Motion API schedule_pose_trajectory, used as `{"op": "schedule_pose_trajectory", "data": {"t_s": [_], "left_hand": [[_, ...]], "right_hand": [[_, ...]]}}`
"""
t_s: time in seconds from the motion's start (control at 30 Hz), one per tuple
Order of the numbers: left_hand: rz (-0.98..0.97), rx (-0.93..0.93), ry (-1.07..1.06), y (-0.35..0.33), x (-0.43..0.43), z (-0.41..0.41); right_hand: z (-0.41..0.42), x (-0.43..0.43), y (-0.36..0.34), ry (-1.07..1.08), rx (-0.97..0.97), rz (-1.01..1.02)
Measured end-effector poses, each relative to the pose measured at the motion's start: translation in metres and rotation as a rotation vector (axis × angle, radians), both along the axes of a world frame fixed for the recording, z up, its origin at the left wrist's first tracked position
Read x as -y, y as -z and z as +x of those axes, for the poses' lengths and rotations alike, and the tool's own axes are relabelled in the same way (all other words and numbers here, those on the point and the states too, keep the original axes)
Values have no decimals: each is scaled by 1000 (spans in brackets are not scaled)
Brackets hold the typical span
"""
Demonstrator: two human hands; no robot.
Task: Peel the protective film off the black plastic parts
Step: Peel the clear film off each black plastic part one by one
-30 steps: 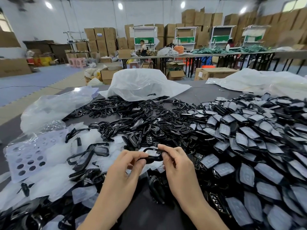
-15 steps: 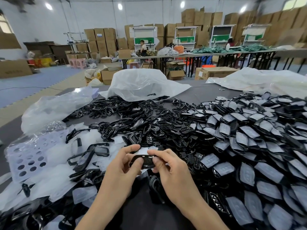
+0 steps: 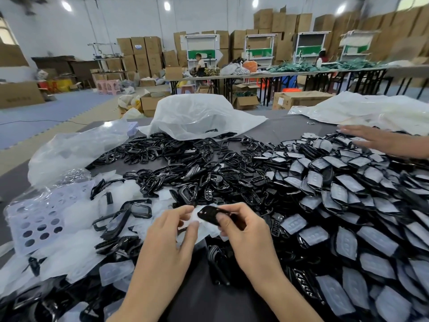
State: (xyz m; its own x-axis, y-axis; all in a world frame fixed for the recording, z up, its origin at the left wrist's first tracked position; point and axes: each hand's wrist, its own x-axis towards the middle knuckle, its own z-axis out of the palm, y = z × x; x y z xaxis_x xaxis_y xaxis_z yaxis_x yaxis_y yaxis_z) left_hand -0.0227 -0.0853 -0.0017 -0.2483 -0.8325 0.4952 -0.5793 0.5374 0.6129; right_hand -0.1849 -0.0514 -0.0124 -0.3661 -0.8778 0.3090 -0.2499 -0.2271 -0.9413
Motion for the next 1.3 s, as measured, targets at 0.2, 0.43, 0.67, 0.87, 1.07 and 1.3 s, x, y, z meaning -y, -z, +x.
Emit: {"op": "schedule_pose_trajectory", "data": {"t_s": [0.2,0.43,0.67,0.87,1.07,1.3], "left_hand": [[-110,472,-54,13,2,4],[65,-95,28,-2,-4,1],[228,-387,155,-7,-9,-7],[288,-295,212,-4,-9,-10],[135,-273,181,-7,-11,-12],[243,-391,109,-3,-7,-13]], "right_hand": [[-6,-1,0,158,18,-45],[-3,-1,-9,14,334,-59],[-2,2,-8,-30,580,-24],[-9,6,-4,14,642,-20],[-9,5,-5,-45,652,-7],[4,-1,-5,-167,421,73]]}}
